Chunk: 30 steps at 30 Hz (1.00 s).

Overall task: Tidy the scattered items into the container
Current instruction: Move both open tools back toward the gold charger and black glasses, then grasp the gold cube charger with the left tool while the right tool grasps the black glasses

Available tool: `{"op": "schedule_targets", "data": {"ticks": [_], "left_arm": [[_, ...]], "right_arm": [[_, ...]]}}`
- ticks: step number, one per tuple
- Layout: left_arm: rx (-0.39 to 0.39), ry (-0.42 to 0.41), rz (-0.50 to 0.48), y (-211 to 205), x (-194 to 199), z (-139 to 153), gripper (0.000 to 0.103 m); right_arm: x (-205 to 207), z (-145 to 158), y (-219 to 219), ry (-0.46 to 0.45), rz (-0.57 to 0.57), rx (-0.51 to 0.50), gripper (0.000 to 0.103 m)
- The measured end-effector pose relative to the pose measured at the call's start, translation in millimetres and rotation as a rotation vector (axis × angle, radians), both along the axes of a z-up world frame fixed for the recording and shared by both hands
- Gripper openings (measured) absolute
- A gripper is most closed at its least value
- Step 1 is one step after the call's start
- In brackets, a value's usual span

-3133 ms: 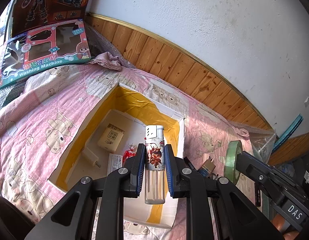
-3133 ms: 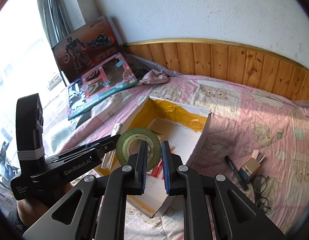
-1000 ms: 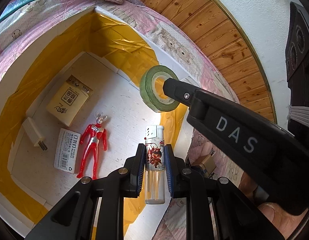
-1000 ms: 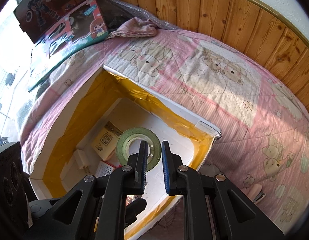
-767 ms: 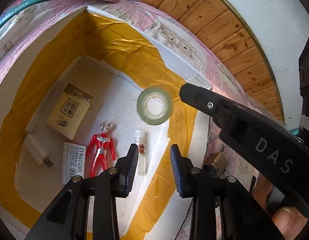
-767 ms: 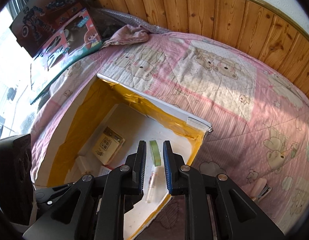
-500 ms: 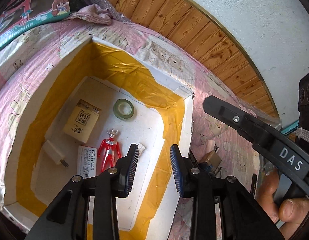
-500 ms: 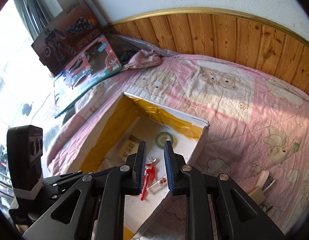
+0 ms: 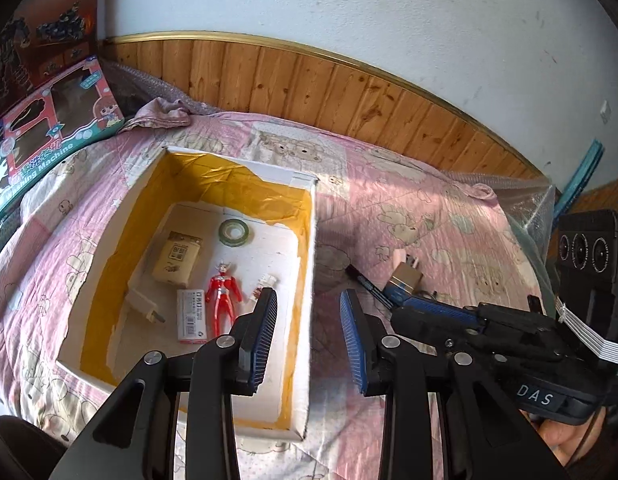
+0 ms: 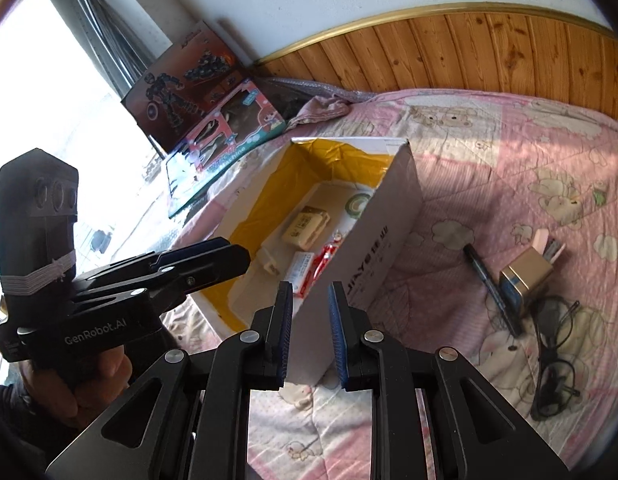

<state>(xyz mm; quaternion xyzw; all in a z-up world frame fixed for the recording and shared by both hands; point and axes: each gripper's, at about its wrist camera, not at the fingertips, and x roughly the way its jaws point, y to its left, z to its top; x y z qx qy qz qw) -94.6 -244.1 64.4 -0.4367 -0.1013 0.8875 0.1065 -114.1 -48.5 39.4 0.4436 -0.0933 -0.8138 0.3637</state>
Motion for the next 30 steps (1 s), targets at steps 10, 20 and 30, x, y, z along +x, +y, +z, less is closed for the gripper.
{"op": "schedule_targets", "data": {"ticks": [10,20,30], "left_arm": [[-0.058,-0.037,-0.168,83,11,-23,0.040],[-0.096,-0.100,-0.213,143,-30,-64,0.052],[-0.180,-0.134,-0.240,187,-110,-121,0.061]], "right_arm": [[-1,-67,113,-0.138,-0.300,-0.065,0.028],[-33,-110,143,-0.182,-0.426,0.132,0.046],[-53,-128,112,-0.026,-0.233,0.514,0.051]]}}
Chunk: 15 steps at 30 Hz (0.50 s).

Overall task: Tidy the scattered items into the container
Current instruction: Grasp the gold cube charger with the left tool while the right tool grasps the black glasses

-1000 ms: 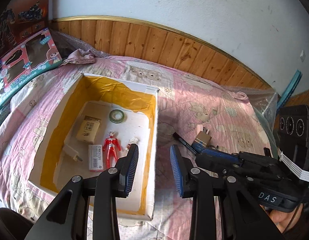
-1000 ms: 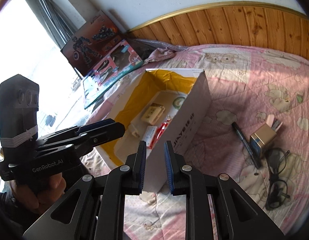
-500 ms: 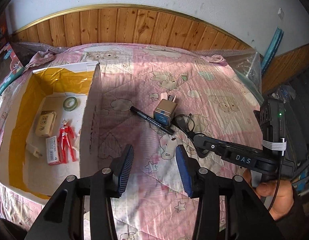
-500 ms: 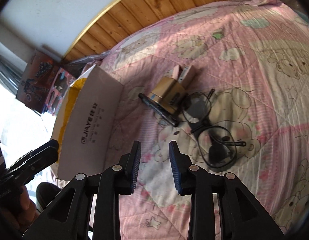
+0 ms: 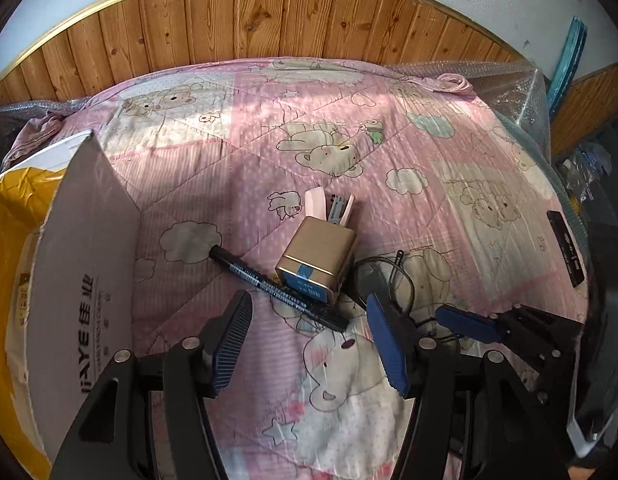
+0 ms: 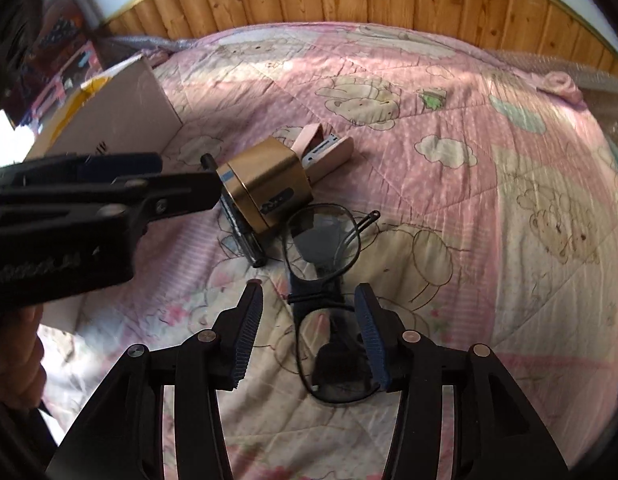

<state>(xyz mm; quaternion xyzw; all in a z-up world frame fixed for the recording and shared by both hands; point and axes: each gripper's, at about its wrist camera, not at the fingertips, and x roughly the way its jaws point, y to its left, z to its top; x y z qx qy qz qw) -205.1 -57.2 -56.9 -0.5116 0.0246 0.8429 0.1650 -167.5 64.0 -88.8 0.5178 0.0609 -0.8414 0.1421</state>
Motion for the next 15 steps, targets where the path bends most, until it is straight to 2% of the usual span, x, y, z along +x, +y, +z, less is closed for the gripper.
{"op": "schedule_targets", "data": {"ticks": [6,10,11,12,13,15], "left_arm": [[0.006,-0.043,-0.044,13,-31,-34,0.064],[0.035,-0.065,-0.059,21,-45,-54,0.065],[0.051,-0.061,-0.066,23,-47,-56,0.065],[0.061,-0.055,-0.073,25,-48,-57,0.062],[0.074,-0.049,-0.077,27,-48,-56,0.055],[0.093,-0.051,-0.060,26,-47,-55,0.051]], "right_arm": [[-16,-22,-3,-0.054,0.060,0.044,0.053],[-20,-33,-3,-0.090,0.058,0.052,0.053],[-21,-33,-1,-0.093,0.050,0.037,0.052],[-22,-32,2,-0.099,0.039,0.015,0.045],[-24,-30,6,-0.109,0.026,-0.012,0.041],[-27,-28,14,-0.126,-0.007,-0.064,0.041]]}}
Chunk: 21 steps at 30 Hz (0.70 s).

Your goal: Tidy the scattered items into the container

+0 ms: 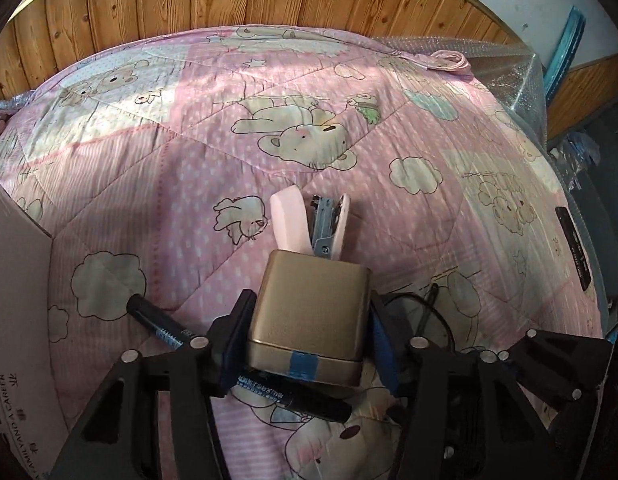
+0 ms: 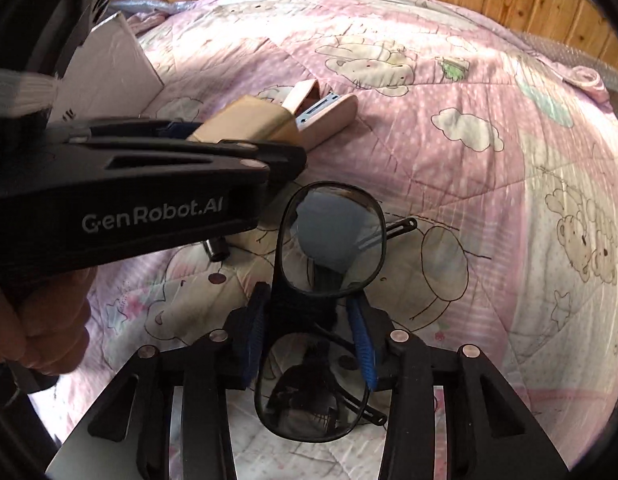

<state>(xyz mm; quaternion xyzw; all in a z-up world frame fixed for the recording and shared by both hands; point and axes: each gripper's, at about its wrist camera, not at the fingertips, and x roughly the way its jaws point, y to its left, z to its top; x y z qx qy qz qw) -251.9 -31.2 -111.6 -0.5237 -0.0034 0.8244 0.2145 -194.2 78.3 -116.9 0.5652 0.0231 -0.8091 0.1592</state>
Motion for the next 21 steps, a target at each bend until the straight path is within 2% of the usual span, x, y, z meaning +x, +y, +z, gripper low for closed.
{"op": "schedule_targets", "data": {"ticks": [4,12,21], "left_arm": [[0.022,-0.002,0.049,-8,4,10,0.051],[0.079,0.039,0.087,-26,28,53,0.051],[0.099,0.043,0.109,-46,66,78,0.051]], "right_arm": [[-3,8,18,-0.012,-0.070,-0.086,0.040],[-2,26,32,-0.015,-0.136,-0.245,0.040],[8,44,28,0.005,-0.146,-0.318,0.040]]}}
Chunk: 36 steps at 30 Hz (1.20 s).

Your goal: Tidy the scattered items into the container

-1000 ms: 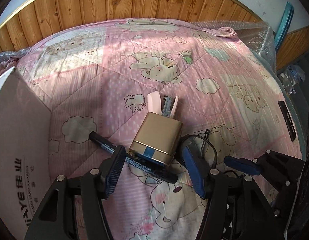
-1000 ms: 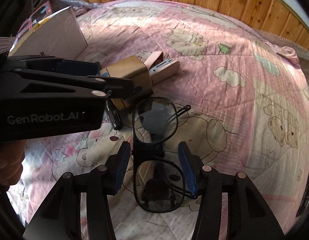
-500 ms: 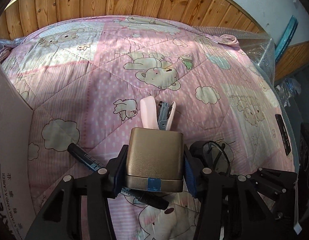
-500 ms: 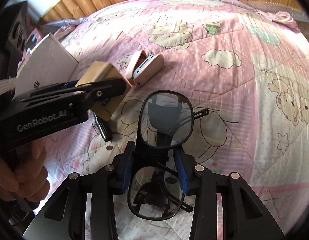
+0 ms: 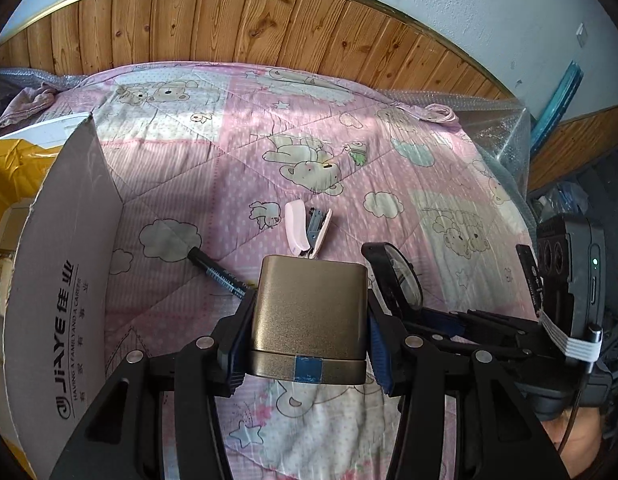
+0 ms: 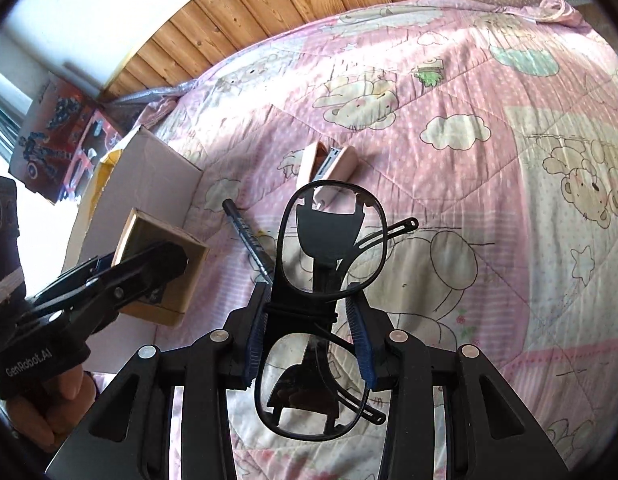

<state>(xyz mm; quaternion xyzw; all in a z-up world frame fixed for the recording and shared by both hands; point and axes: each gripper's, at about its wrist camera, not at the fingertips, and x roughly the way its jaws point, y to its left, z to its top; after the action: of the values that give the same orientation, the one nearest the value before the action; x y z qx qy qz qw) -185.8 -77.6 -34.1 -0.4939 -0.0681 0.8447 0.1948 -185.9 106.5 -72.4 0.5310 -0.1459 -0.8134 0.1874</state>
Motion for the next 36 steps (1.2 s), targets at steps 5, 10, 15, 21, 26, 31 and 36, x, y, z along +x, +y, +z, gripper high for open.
{"op": "schedule_targets", "data": {"ticks": [5,10,15,21,26,31,36], "left_arm": [[0.008,-0.006,0.010,-10,20,6,0.051],[0.025,-0.009,0.011,-21,40,12,0.051],[0.037,-0.009,0.002,-25,56,17,0.051],[0.047,-0.004,-0.003,-30,69,22,0.051],[0.051,-0.002,0.007,-39,80,26,0.051],[0.059,0.007,0.011,-49,91,32,0.051],[0.063,0.028,0.026,-60,100,39,0.051]], "right_arm": [[5,6,-6,0.003,-0.002,-0.026,0.040],[10,14,-15,0.013,0.011,-0.037,0.040],[15,22,-25,0.031,0.027,-0.028,0.040],[20,26,-34,0.035,0.043,-0.021,0.040],[26,31,-46,0.043,0.068,-0.021,0.040],[34,38,-59,0.055,0.094,-0.021,0.040],[42,43,-68,0.064,0.111,-0.017,0.040]]}}
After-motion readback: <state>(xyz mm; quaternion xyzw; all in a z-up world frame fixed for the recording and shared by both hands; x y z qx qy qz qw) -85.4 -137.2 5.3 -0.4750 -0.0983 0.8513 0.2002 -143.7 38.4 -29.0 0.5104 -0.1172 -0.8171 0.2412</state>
